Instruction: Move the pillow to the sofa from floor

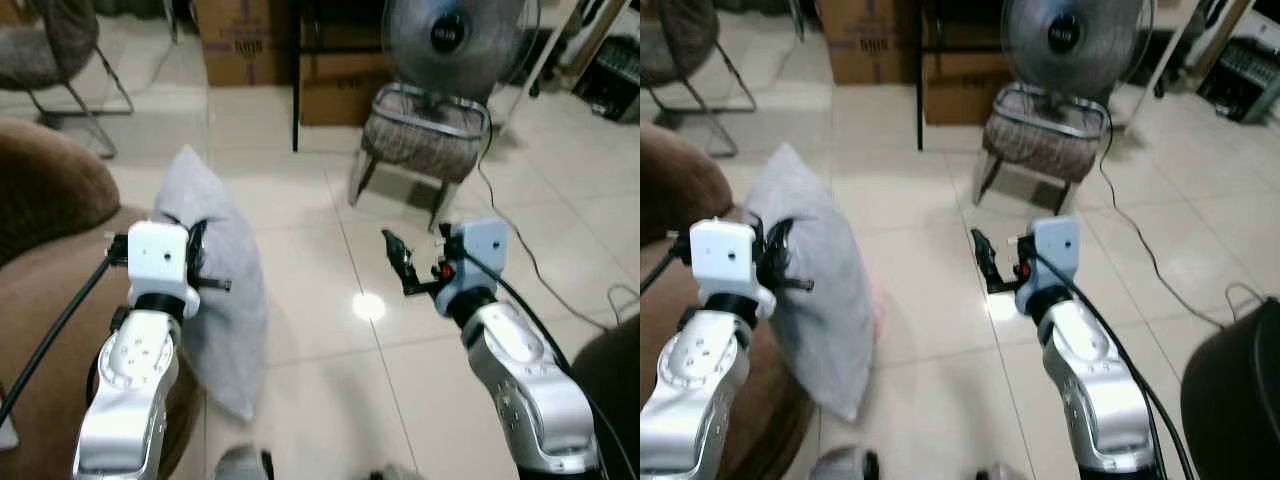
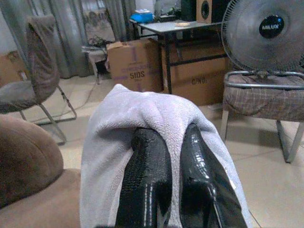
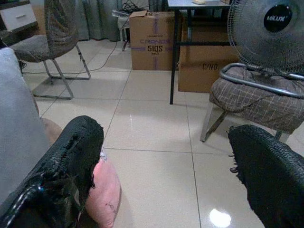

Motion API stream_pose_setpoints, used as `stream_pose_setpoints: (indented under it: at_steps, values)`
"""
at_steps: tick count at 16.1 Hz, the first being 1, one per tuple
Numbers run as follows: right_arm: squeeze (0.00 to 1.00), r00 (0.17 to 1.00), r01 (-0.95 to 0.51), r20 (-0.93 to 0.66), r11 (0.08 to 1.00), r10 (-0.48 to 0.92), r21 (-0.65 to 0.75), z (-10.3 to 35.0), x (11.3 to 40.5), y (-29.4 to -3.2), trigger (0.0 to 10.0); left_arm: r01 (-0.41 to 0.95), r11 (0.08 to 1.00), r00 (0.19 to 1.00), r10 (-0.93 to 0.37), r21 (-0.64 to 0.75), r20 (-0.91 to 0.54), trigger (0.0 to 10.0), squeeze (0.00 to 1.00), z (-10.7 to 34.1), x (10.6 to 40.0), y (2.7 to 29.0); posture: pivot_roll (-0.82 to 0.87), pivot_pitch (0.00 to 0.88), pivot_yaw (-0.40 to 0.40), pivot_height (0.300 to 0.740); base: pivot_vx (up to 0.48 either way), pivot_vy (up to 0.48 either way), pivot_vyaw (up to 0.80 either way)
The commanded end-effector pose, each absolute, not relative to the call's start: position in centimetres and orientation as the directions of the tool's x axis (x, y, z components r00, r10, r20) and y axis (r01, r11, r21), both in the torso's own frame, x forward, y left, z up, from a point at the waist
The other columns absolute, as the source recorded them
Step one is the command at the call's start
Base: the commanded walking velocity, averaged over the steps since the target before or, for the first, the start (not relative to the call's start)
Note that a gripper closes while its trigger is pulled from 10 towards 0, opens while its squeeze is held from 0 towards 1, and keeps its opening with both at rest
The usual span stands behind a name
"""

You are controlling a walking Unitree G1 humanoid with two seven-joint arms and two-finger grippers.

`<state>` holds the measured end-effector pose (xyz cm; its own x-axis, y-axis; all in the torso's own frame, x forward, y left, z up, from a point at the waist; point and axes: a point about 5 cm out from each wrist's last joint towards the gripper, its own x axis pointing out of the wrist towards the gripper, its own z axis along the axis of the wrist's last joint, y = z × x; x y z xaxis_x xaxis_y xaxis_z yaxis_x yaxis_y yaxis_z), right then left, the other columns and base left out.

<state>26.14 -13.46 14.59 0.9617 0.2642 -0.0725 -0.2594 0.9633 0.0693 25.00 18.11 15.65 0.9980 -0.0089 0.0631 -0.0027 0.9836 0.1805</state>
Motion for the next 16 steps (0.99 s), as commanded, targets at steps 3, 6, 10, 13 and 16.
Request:
stream_pose_setpoints:
  at_steps: [3, 6, 10, 13, 16]
  values:
    - [0.0, 0.959, -0.267, -0.077, 0.962, 0.271, 0.059, 14.49, 26.01, -13.43, 10.0, 0.009, 0.979, 0.993, -0.032, 0.205, 0.111, 10.0, 0.0, 16.65, 24.92, 17.64, 0.09, 0.0, -0.047, 0.74, 0.0, 0.0, 0.0]
    - [0.0, 0.962, -0.262, -0.066, 0.963, 0.267, 0.07, 14.39, 26.01, -13.5, 10.0, 0.011, 0.977, 0.993, -0.035, 0.211, 0.112, 10.0, 0.0, 16.67, 24.98, 17.6, 0.09, 0.0, -0.047, 0.74, 0.0, 0.0, 0.0]
    - [0.0, 0.959, -0.267, -0.079, 0.961, 0.272, 0.068, 14.05, 25.84, -13.48, 10.0, 0.023, 0.977, 0.992, -0.048, 0.211, 0.113, 10.0, 0.0, 16.73, 24.97, 17.52, 0.1, 0.0, -0.048, 0.74, 0.0, 0.061, 0.0]
    - [0.0, 0.959, -0.265, -0.08, 0.961, 0.271, 0.075, 13.93, 25.89, -13.44, 10.0, 0.027, 0.977, 0.992, -0.052, 0.212, 0.112, 10.0, 0.0, 16.73, 24.91, 17.57, 0.1, 0.0, -0.05, 0.74, 0.0, 0.346, 0.0]
    - [0.0, 0.957, -0.277, -0.076, 0.96, 0.28, 0.047, 13.99, 26.04, -13.26, 10.0, 0.032, 0.976, 0.992, -0.057, 0.216, 0.111, 10.0, 0.0, 16.7, 24.91, 17.57, 0.1, 0.0, -0.052, 0.74, 0.0, 0.359, 0.27]
